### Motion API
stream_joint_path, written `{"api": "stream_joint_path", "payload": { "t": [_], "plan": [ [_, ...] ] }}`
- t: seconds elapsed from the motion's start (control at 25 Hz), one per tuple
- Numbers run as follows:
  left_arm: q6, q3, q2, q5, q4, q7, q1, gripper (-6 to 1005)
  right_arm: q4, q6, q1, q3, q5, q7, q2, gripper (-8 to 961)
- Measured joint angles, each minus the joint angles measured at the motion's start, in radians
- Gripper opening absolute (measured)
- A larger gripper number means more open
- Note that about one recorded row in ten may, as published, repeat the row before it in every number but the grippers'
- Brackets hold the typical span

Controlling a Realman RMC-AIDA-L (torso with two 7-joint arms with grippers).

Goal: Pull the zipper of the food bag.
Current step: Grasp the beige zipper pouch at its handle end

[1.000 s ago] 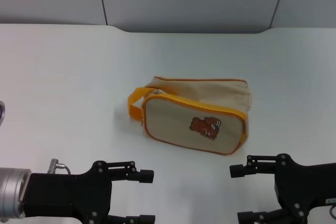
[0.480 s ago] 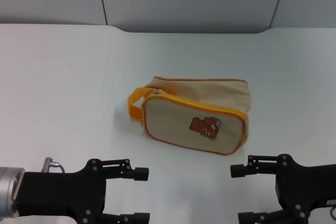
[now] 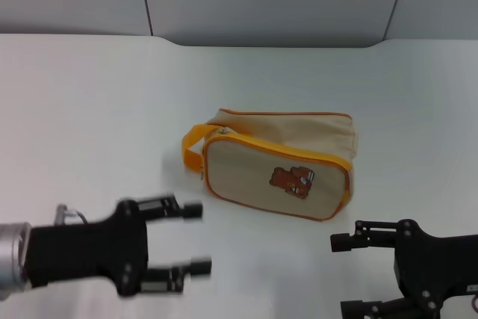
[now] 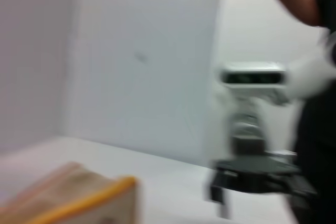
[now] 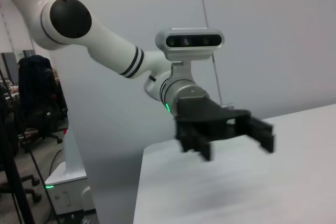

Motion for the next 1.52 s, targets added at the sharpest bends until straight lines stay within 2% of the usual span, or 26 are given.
{"api": "stream_joint_path", "payload": {
  "t": [0.04, 0.08, 0.12, 0.16, 0.24, 0.32, 0.6, 0.64, 0.72, 0.84, 1.04, 1.52],
  "plan": [
    [-0.038, -0.079, -0.011, 0.000, -0.001, 0.024, 0.010, 731, -0.001, 0.001, -0.005, 0.003, 0.000, 0.000, -0.001, 826],
    [-0.038, -0.079, -0.011, 0.000, -0.001, 0.024, 0.010, 729, -0.001, 0.001, -0.005, 0.003, 0.000, 0.000, -0.001, 826],
    [-0.081, -0.169, -0.027, 0.000, -0.001, 0.050, 0.016, 727, -0.002, 0.001, -0.008, 0.005, 0.000, 0.000, -0.001, 826],
    [-0.081, -0.169, -0.027, 0.000, -0.001, 0.050, 0.016, 725, -0.003, 0.002, -0.011, 0.007, 0.000, 0.000, -0.001, 826],
    [-0.160, -0.268, -0.044, 0.000, -0.008, 0.094, 0.018, 720, -0.005, 0.003, -0.015, 0.015, 0.000, 0.000, -0.001, 827],
    [-0.201, -0.286, -0.048, 0.000, -0.022, 0.114, 0.016, 715, -0.004, 0.003, -0.017, 0.020, 0.000, 0.000, -0.001, 827],
    [-0.302, -0.287, -0.051, 0.000, -0.075, 0.160, -0.019, 699, -0.006, -0.001, -0.023, 0.029, 0.000, 0.000, -0.003, 827],
    [-0.362, -0.289, -0.052, 0.000, -0.115, 0.200, -0.044, 697, -0.005, -0.002, -0.024, 0.029, 0.000, 0.000, -0.003, 827],
    [-0.385, -0.290, -0.053, 0.000, -0.127, 0.212, -0.053, 692, -0.005, -0.002, -0.024, 0.029, 0.000, 0.000, -0.003, 827],
    [-0.534, -0.287, -0.055, 0.001, -0.202, 0.247, -0.118, 686, -0.004, -0.002, -0.025, 0.029, 0.000, 0.000, -0.004, 827],
    [-0.627, -0.278, -0.057, 0.009, -0.244, 0.251, -0.166, 674, -0.002, -0.004, -0.025, 0.037, 0.000, 0.000, -0.005, 827],
    [-0.606, -0.234, -0.056, 0.012, -0.250, 0.253, -0.166, 647, -0.002, -0.004, -0.028, 0.042, 0.000, 0.000, -0.005, 827]
  ]
}}
